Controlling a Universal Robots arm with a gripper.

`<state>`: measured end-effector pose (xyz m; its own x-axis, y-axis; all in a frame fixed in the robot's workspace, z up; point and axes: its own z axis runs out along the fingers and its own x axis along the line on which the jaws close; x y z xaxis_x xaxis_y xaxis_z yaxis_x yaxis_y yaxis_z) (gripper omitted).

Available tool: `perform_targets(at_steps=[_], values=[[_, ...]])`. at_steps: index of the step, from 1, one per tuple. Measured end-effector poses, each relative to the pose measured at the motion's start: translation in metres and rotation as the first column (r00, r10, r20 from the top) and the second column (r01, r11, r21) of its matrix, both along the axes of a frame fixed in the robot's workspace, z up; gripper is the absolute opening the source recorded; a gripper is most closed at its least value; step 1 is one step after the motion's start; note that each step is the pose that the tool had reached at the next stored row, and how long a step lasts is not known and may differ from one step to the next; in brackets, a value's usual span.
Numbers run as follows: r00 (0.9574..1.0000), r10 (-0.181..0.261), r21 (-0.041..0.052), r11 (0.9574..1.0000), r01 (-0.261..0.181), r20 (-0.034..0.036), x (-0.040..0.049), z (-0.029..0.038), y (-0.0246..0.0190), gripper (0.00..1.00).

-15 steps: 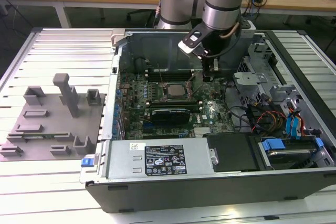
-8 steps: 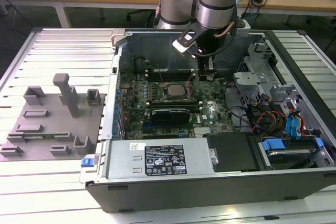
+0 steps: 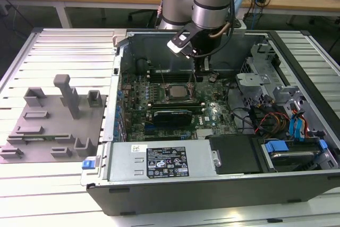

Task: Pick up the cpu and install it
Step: 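Close the cpu cover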

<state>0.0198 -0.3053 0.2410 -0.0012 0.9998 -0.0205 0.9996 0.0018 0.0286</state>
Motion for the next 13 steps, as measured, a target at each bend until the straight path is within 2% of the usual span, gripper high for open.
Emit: perform_targets(at_steps=[5,11,12,13], values=[[1.0000,-0.001,0.0000,1.0000,0.001,0.0008,-0.0062,0.0000,0.0000,0.11],[1.0000,-0.002,0.0000,1.0000,0.002,0.0009,-0.0070,0.0000,0.0000,0.11],[1.0000,-0.002,0.0001,1.0000,0.002,-0.0009,-0.0070,0.0000,0.0000,0.11],[0.9999,-0.002,0.0007,1.0000,0.002,-0.0101,-0.0070,-0.0002,0.0001,0.11]])
